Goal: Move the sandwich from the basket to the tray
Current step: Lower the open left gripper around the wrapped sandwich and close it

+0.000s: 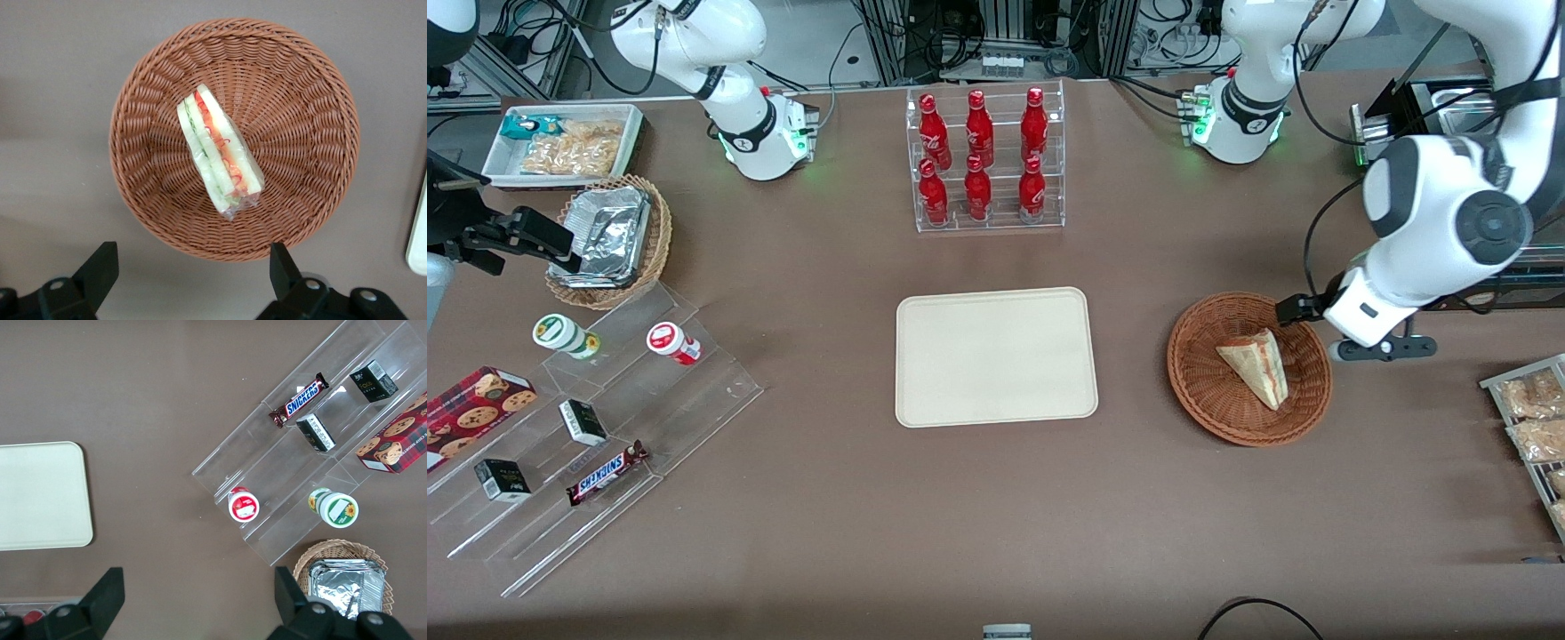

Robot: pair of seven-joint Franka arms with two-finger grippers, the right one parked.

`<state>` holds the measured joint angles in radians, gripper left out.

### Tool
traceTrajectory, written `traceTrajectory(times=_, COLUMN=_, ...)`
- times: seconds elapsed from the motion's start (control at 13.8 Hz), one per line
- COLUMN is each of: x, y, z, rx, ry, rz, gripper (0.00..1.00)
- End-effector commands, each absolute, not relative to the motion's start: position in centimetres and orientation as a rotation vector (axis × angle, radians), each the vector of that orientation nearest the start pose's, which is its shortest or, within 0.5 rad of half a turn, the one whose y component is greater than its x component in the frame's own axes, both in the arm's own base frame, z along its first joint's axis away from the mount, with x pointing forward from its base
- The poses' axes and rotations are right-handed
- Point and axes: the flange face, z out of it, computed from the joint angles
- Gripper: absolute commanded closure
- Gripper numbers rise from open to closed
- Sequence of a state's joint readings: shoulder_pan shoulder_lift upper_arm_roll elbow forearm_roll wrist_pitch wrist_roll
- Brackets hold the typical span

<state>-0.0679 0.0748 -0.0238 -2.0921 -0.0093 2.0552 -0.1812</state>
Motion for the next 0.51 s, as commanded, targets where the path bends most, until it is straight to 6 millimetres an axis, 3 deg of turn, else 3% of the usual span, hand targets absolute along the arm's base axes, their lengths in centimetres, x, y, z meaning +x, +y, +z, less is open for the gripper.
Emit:
traceTrajectory(times=0.0, x=54.3, y=-6.8, z=36.6, rx=-3.090, ry=-0.377, rz=0.136, gripper=0.00)
traceTrajectory(times=0.15, x=54.1, y=-7.0, z=35.5, rx=-3.060, ry=-0.585, rz=0.101, gripper=0.00)
traceTrajectory(times=0.36, x=54.1, y=-7.1, z=33.5, rx=-2.944, ry=-1.038, rz=0.054, gripper=0.00)
traceTrajectory(times=0.44, x=53.9, y=-7.1, z=32.7, rx=-2.926, ry=-1.091, rz=0.050, gripper=0.00)
